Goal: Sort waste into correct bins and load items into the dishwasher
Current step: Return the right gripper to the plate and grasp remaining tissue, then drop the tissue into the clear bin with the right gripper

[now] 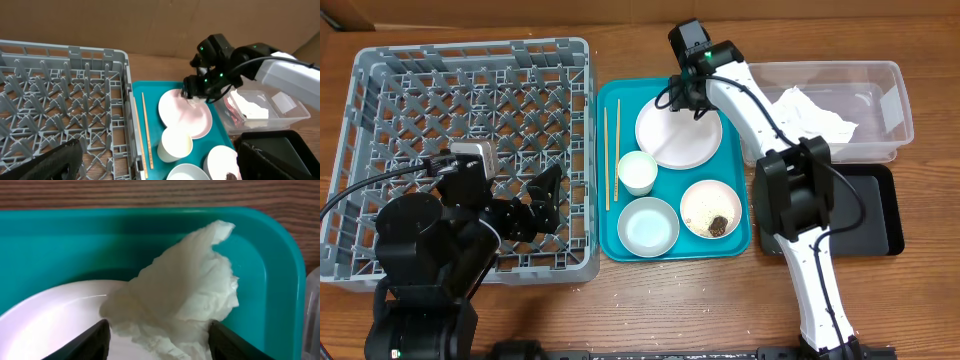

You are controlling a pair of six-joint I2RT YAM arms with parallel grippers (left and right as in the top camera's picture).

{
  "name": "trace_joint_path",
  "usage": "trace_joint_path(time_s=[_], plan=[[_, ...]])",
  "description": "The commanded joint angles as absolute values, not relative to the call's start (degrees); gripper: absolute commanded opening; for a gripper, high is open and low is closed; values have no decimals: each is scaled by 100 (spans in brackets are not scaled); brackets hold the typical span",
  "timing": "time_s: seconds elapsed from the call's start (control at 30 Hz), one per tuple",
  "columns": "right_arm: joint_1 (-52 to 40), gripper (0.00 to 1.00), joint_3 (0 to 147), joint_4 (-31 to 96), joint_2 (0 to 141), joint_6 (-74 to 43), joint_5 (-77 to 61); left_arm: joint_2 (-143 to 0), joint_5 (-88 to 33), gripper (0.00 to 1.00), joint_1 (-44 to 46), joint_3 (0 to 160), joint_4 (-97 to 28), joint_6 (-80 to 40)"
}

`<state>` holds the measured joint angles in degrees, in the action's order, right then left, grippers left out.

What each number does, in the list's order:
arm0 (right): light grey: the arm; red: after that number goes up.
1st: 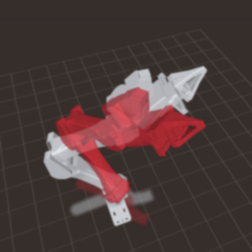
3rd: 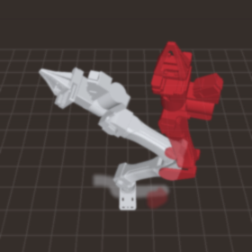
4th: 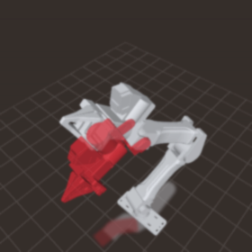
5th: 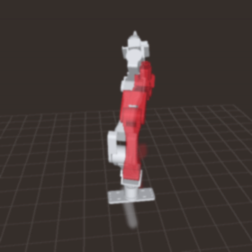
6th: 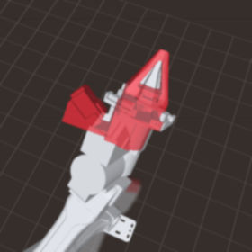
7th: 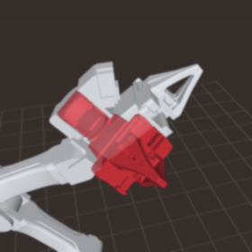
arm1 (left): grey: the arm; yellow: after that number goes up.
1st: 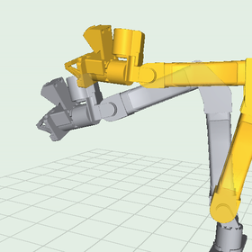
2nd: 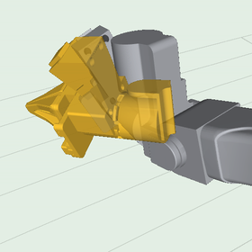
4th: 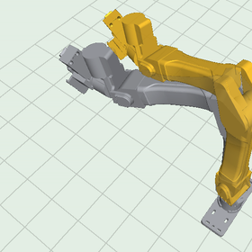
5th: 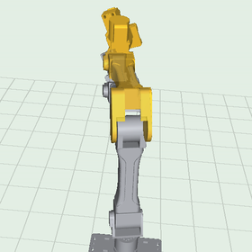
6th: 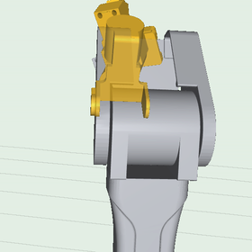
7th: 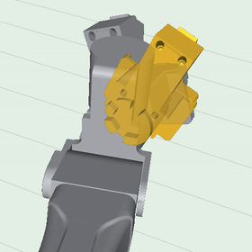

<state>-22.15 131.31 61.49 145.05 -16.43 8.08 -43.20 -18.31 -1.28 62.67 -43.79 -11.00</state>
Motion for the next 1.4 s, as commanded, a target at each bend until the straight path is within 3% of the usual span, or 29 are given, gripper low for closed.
trace_joint_path(time_s=[0.0, 0.2, 0.33, 0.4, 0.73, 0.93, 1.07, 1.13, 1.17, 1.2, 1.27, 1.37], plan=[[-2206, 58, 13120, 6132, 14599, -1653, 722, -4313, -1909, 100, -185, 6390, -4375, -1181], [-2206, 48, 12558, 5900, 14606, -1651, 475, -4313, -1909, 100, -185, 6390, -4375, -1181], [-2211, 27, 12359, 5940, 14606, -1651, 329, -4313, -1909, 100, -185, 6390, -4375, -1181], [-2213, 4, 12374, 6014, 14591, -1651, 268, -4313, -1909, 100, -185, 6390, -4375, -1181], [-2005, 4, 14114, 7736, 13166, -2217, -248, -4313, -1909, 100, -187, 6390, -4375, -1181], [-781, 4, 14138, 9236, 12516, -2766, 150, -4313, -1909, 100, -185, 6390, -4375, -1181], [-174, 4, 13423, 9395, 12549, -2969, 421, -4313, -1909, 100, -185, 6390, -4375, -1181], [-54, 25, 12868, 8945, 12549, -2963, 419, -4313, -1909, 100, -185, 6390, -4375, -1181], [-30, 67, 12558, 8602, 12549, -2888, 362, -4313, -1909, 100, -185, 6390, -4375, -1181], [-30, 82, 12519, 8497, 12549, -2705, 244, -4313, -1909, 100, -185, 6390, -4375, -1181], [-36, 88, 12545, 8438, 12540, -2543, 154, -4313, -1909, 100, -185, 6390, -4375, -1181], [-54, 86, 12892, 8836, 12370, -2545, -75, -4313, -1909, 100, -185, 6390, -4375, -1181]])
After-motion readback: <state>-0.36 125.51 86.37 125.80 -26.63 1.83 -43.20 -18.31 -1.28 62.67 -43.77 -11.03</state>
